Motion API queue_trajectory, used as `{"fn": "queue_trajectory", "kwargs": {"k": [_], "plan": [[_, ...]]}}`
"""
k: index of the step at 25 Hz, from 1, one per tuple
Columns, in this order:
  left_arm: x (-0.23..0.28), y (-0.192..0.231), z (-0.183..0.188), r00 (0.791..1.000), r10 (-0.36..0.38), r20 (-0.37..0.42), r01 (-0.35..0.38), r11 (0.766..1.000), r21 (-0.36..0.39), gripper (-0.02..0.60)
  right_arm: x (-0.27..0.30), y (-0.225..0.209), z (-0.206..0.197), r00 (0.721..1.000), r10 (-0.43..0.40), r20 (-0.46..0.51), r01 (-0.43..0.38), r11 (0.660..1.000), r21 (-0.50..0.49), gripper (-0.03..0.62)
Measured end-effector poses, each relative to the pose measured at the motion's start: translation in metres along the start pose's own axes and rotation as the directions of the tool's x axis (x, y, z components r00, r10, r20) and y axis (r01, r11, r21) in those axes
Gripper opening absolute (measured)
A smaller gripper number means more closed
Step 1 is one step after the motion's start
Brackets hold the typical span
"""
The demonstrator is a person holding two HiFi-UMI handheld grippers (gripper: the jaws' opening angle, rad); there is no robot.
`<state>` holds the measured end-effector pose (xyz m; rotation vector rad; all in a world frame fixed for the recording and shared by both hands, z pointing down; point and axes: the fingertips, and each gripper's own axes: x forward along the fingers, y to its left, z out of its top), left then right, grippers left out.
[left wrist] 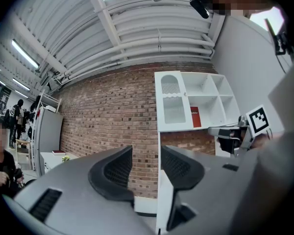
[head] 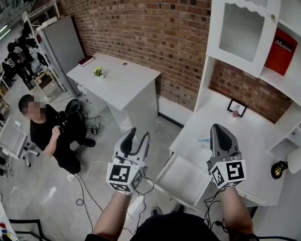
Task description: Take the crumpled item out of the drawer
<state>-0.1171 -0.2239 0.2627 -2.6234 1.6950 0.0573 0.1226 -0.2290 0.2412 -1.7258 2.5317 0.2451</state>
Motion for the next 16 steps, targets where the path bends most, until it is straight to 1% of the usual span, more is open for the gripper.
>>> {"fn": "queue_trajectory", "kwargs": {"k": [16], "plan": [[-0.0013,0.0065,-0.0044,1.000,-0.010,-0.005,0.009,1.000,-0.005,0.181,0.0017,0.0066,-0.0015,1.000,-0.006,-0.012,0.006,1.000,0.011,0.003]]}}
